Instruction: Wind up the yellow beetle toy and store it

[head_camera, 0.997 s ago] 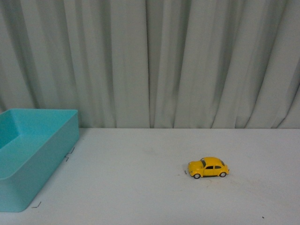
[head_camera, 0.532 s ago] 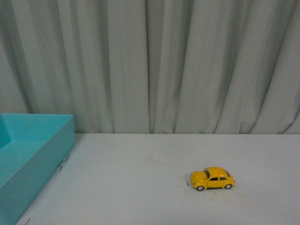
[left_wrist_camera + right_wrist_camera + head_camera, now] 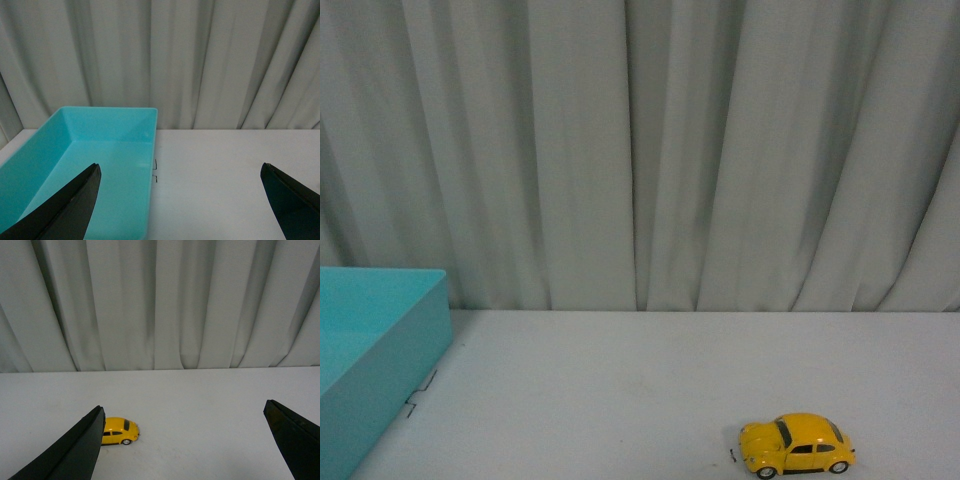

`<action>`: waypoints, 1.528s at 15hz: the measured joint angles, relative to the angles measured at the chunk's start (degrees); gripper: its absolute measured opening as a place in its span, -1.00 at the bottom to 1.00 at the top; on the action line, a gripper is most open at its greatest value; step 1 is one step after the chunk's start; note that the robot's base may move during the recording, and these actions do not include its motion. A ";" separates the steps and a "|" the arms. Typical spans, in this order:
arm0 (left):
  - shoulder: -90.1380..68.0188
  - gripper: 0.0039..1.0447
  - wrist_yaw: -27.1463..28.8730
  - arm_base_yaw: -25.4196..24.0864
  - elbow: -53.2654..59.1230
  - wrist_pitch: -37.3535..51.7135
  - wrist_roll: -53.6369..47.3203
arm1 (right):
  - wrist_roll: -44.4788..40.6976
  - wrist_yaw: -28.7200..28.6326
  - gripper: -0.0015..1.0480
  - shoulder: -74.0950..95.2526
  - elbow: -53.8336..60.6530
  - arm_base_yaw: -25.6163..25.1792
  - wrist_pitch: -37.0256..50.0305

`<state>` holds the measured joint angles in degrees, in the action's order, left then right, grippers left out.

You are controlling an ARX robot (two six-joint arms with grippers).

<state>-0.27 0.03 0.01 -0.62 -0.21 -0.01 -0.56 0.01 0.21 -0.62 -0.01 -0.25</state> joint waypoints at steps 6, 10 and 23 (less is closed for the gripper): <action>0.00 0.88 0.00 0.00 0.00 0.00 0.00 | 0.00 0.00 0.87 0.00 0.00 0.00 0.02; 0.00 0.88 0.00 0.00 0.00 0.02 0.00 | 0.00 0.00 0.87 0.00 0.00 0.00 0.02; 0.00 0.88 0.02 0.00 0.00 0.02 0.00 | 3.52 -38.05 0.87 92.83 -35.93 -24.55 53.16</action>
<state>-0.27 0.05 0.01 -0.62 -0.19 -0.01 2.96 -38.04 93.03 -36.56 -24.56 52.90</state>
